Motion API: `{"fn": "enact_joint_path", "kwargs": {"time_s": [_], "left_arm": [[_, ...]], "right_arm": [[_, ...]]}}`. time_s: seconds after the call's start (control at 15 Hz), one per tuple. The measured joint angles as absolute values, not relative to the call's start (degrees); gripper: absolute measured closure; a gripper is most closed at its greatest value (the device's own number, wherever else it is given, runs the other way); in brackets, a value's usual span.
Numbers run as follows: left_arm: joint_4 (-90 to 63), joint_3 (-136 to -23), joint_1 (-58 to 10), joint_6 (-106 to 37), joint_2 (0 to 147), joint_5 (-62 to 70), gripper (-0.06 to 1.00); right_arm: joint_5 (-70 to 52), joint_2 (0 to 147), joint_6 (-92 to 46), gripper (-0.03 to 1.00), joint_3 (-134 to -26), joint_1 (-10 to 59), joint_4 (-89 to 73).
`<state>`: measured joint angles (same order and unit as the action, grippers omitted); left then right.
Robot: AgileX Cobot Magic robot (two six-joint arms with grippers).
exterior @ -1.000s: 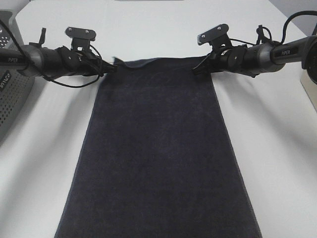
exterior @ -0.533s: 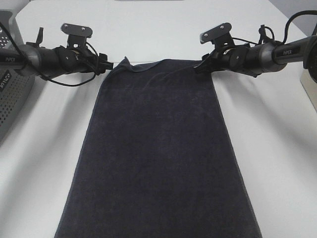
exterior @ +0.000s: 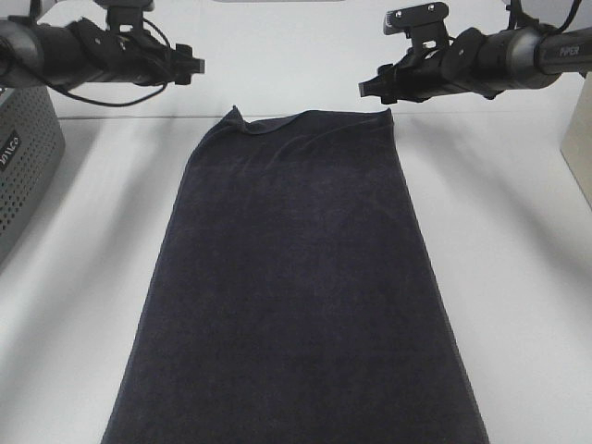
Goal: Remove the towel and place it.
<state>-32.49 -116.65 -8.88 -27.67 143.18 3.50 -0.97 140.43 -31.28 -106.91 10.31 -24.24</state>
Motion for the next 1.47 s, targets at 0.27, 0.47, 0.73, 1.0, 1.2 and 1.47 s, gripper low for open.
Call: {"fn": "enact_joint_path", "kwargs": {"time_s": [0.27, 0.47, 0.73, 1.0, 1.2, 1.47], "left_arm": [[-14.73, -128.63, -5.73, -6.42, 143.01, 31.34, 0.24], [0.86, -135.5, -6.93, 4.18, 143.01, 49.45, 0.24], [-7.22, -139.57, -7.45, -2.23, 141.92, 62.91, 0.24], [-3.67, -139.34, -7.1, -0.8, 138.25, 69.1, 0.24], [-3.04, -133.27, -4.93, -0.52, 132.35, 69.21, 0.24], [-3.09, -114.31, 0.34, -0.52, 119.69, 69.33, 0.24]], "right_arm": [[-25.67, 139.29, -26.18, 0.4, -117.4, 9.17, -24.98], [-43.32, 139.17, -17.65, 0.4, -125.25, 8.37, -18.62], [-65.37, 139.17, -12.2, 0.4, -131.95, 8.37, -11.63], [-69.5, 135.85, -12.09, 0.41, -133.44, 8.37, -9.4], [-69.5, 128.51, -12.03, 0.42, -129.72, 8.37, -8.77], [-69.56, 115.16, -11.34, 0.42, -114.42, 8.37, -8.54]]}}
